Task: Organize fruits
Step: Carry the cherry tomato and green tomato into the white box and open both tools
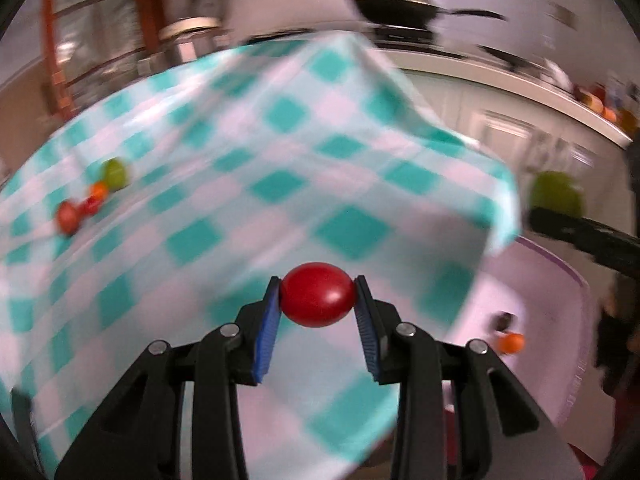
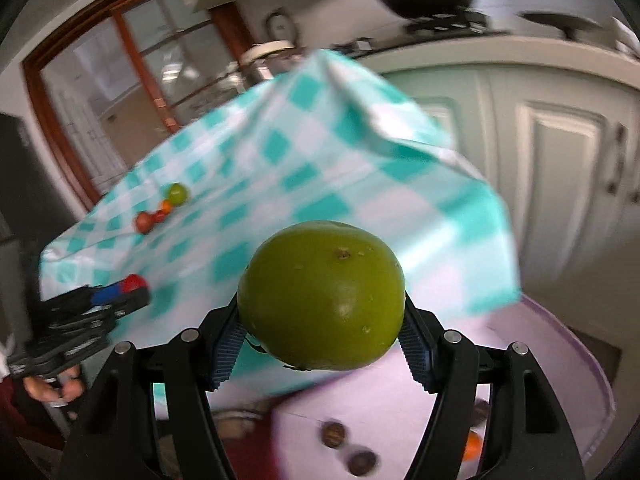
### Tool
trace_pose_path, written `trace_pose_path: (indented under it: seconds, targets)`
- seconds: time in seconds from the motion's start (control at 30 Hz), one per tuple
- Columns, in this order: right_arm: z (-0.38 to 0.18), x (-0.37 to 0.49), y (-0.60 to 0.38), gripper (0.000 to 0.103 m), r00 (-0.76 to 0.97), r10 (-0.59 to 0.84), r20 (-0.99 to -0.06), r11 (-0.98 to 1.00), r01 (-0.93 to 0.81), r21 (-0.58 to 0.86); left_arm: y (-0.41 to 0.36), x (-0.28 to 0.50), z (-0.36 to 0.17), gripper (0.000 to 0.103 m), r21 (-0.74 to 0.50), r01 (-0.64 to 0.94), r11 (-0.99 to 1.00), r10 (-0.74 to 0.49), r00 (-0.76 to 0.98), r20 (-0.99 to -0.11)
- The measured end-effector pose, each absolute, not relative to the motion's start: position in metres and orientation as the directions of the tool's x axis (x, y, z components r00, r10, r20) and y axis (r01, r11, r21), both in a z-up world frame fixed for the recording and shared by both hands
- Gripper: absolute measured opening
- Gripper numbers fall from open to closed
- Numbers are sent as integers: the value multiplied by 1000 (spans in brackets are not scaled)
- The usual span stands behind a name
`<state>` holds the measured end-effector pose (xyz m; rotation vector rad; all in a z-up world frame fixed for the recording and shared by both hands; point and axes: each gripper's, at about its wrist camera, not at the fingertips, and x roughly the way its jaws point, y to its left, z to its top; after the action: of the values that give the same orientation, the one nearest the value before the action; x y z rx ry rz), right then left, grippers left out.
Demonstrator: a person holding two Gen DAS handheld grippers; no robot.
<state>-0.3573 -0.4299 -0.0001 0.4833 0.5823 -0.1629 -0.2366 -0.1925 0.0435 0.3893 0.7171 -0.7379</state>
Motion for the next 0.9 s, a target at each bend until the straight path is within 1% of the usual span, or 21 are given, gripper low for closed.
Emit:
trace_pose_path:
  seconds: [0.13,0.3,0.4,0.5,0.63,0.73,0.9]
  targets:
    - [-32,-373,-457,67,752,-89,-653,853,397,340,-237,-267,30,36,40,839,542,-538,383,-750]
    - [-82,-366,-477,67,593,-154,-790,848,490,202,-297,-309,-2,37,62,935,350,-508,245,-825]
    - [-108,-356,-486,67,521,-141,-842,844,508,173,-325,-326,-33,37,82,965,250,-456,192,-869]
    - [-134,-339,-495,67,453,-114,-884,847,509,152,-348,-328,-74,37,60,979,194,-376,130,-918]
    - [-162,-317,-501,67,355,-109,-929,859,503,91,-368,-314,-132,37,21,976,216,-229,72,-971]
    - [-177,-306,-501,67,313,-105,-944,866,496,68,-374,-304,-155,37,26,970,241,-169,68,-983]
    - [-196,-293,-496,67,262,-98,-960,871,489,44,-379,-300,-174,37,47,973,224,-129,78,-989]
